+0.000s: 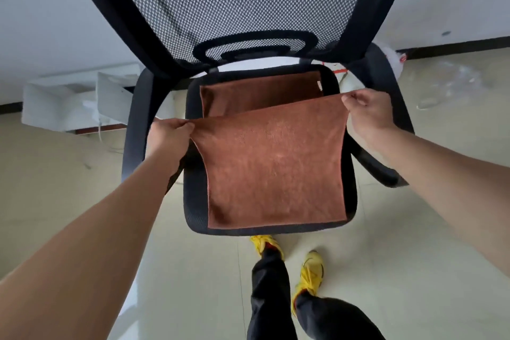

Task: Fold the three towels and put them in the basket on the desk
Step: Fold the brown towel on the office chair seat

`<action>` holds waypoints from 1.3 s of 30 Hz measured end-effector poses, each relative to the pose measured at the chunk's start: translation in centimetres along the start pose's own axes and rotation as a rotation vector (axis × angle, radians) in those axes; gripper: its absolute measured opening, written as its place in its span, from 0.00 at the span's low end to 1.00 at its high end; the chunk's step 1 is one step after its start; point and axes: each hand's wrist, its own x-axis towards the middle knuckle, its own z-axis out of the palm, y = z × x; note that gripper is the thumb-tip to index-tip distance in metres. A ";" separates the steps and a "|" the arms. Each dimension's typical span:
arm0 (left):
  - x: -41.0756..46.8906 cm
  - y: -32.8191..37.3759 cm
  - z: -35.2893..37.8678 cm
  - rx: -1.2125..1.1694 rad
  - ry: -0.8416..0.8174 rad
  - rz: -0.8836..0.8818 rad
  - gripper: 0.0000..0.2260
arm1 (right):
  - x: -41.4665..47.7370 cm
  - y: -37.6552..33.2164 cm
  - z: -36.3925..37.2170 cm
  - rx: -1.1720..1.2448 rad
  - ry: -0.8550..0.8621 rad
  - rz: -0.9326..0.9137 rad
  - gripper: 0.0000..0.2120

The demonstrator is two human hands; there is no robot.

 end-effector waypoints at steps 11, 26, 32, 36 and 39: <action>16.3 -0.2 7.0 -0.154 -0.100 -0.100 0.05 | 11.0 2.2 8.9 0.022 0.125 0.203 0.11; 21.1 -1.5 10.6 -0.052 0.137 -0.072 0.08 | 15.6 3.5 11.9 -0.242 0.171 0.053 0.11; 14.8 -2.3 8.9 -0.010 0.161 -0.149 0.10 | 10.8 3.4 9.5 -0.338 0.120 0.083 0.17; 6.4 -5.9 7.9 0.276 0.176 -0.035 0.08 | 2.3 5.9 7.4 -0.347 0.073 -0.011 0.09; 1.2 -10.0 8.2 0.423 0.020 0.014 0.04 | -4.1 8.5 6.6 -0.298 -0.092 0.027 0.02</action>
